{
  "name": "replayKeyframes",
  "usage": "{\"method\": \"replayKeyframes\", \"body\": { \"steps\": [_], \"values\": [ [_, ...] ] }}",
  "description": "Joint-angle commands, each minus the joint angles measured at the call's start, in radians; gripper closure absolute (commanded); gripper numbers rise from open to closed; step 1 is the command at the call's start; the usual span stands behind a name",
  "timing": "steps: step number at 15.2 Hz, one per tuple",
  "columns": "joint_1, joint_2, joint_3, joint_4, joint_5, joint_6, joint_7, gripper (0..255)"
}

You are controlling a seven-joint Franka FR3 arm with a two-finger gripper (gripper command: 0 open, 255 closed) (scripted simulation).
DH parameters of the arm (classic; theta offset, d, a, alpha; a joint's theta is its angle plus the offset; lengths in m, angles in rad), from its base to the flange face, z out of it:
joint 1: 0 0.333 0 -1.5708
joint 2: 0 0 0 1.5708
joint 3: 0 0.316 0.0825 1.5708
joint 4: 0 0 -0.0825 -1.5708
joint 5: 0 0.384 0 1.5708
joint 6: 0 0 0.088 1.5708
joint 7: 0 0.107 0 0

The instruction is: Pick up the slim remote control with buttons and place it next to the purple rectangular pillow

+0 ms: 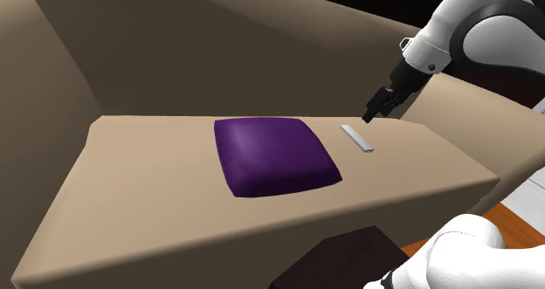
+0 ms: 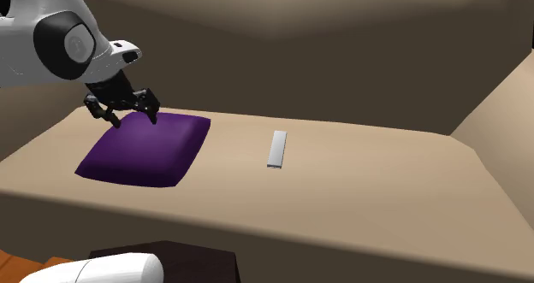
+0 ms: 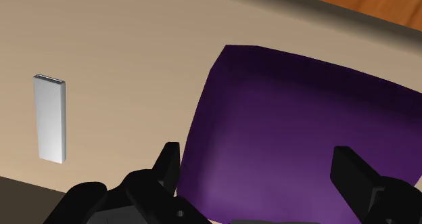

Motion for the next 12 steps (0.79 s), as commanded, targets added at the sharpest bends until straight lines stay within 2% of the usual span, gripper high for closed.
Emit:
{"method": "replayKeyframes", "body": {
  "steps": [1,12],
  "values": [
    [0.000,0.000,0.000,0.000,0.000,0.000,0.000,0],
    [-0.049,0.243,-0.208,0.013,-0.073,0.202,-0.174,0]
  ]
}}
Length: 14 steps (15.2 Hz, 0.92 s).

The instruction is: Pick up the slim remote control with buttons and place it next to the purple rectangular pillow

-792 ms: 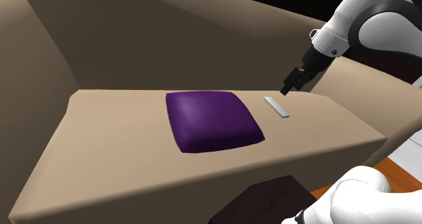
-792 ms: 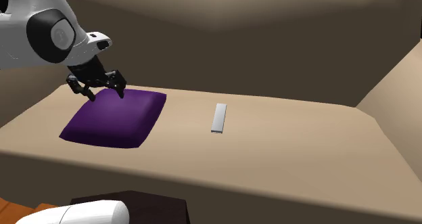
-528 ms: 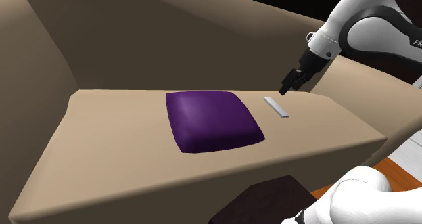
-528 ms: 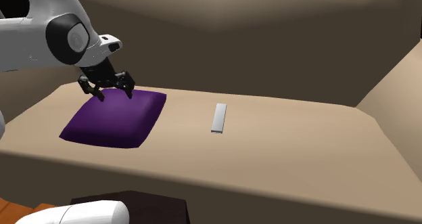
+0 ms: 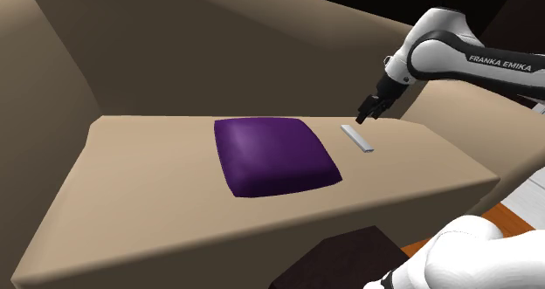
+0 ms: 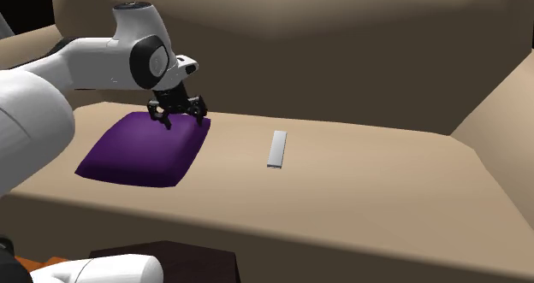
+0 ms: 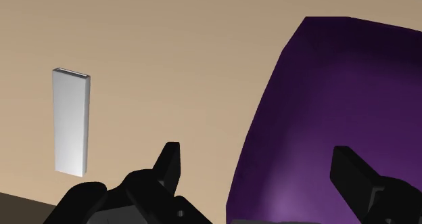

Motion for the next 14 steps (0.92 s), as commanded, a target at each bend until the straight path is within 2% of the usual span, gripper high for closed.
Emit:
{"method": "replayKeyframes", "body": {
  "steps": [1,8,14],
  "values": [
    [-0.007,0.050,-0.039,0.011,-0.007,0.035,-0.036,0],
    [-0.017,0.268,-0.170,0.097,0.017,0.146,-0.164,0],
    [-0.028,0.490,-0.269,0.214,0.104,0.216,-0.300,0]
  ]
}}
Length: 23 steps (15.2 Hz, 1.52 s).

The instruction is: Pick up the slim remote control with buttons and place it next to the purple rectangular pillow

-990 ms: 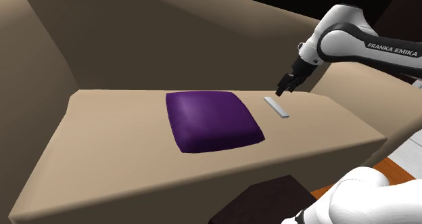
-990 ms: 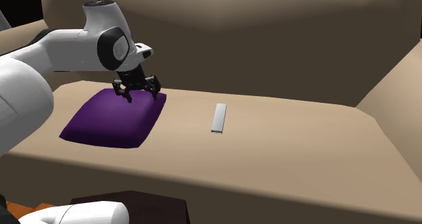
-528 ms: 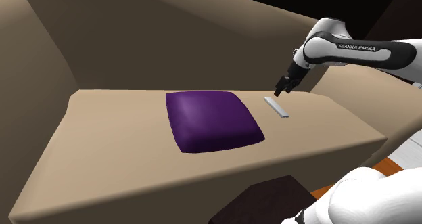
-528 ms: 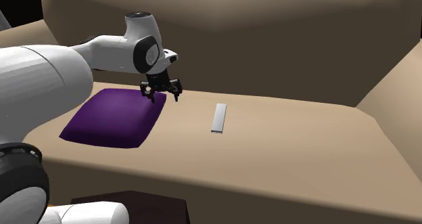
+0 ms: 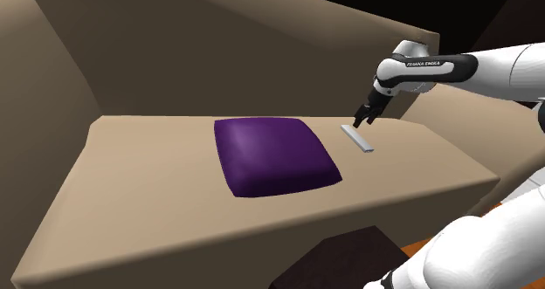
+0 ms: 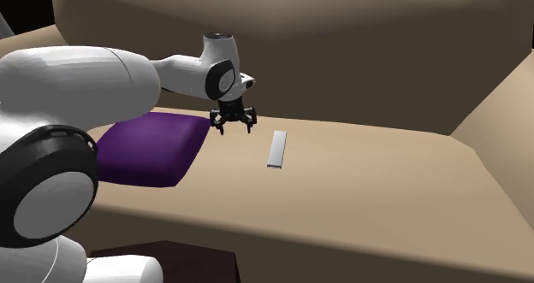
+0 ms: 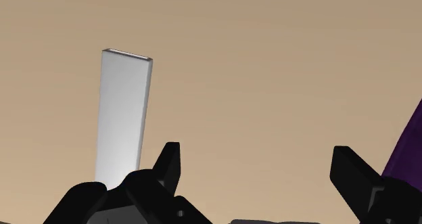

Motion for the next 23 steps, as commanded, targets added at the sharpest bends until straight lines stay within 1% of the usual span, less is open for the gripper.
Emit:
{"method": "replayKeyframes", "body": {
  "steps": [1,4,7,10,14,15,22,23],
  "values": [
    [-0.006,0.091,-0.032,0.052,0.045,0.023,-0.055,0],
    [-0.030,0.216,-0.061,0.130,0.117,0.040,-0.132,0],
    [-0.070,0.343,-0.073,0.221,0.194,0.043,-0.206,0],
    [-0.125,0.471,-0.069,0.324,0.264,0.035,-0.269,0],
    [-0.213,0.638,-0.049,0.484,0.340,0.006,-0.329,0],
    [-0.217,0.643,-0.047,0.489,0.341,0.005,-0.330,0],
    [-0.229,0.690,-0.029,0.453,0.370,0.083,-0.348,0],
    [-0.229,0.690,-0.029,0.453,0.370,0.083,-0.348,0]
  ]
}}
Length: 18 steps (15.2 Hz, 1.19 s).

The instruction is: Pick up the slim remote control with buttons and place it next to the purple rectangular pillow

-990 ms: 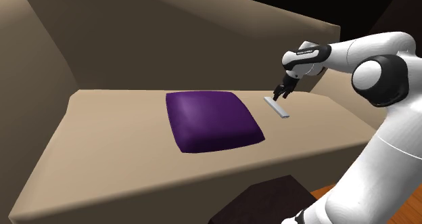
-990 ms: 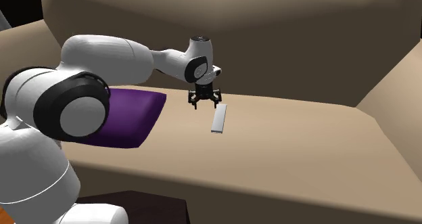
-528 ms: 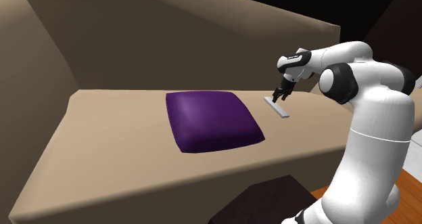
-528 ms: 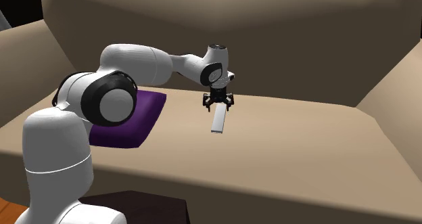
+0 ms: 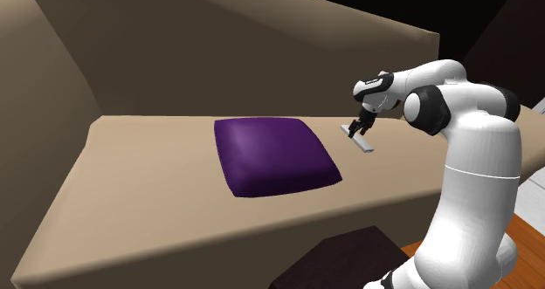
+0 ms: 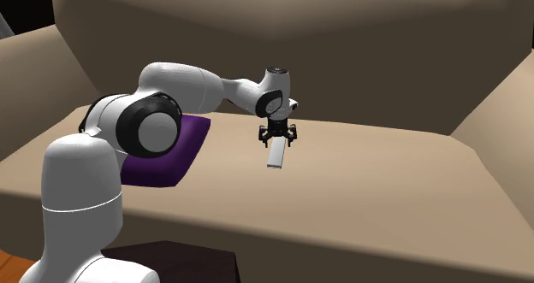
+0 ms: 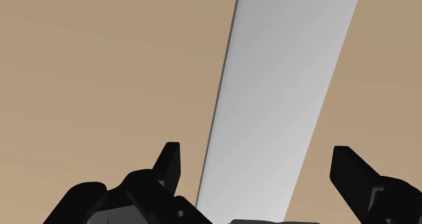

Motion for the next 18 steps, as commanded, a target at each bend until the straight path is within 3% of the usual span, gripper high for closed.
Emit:
{"method": "replayKeyframes", "body": {
  "steps": [1,7,8,18],
  "values": [
    [-0.001,0.001,0.001,-0.009,0.002,0.010,-0.003,0],
    [-0.001,0.001,0.001,-0.009,0.002,0.010,-0.003,0],
    [-0.001,0.001,0.001,-0.009,0.002,0.010,-0.003,255],
    [0.001,-0.005,-0.002,-0.004,-0.002,0.000,-0.001,255]
  ]
}}
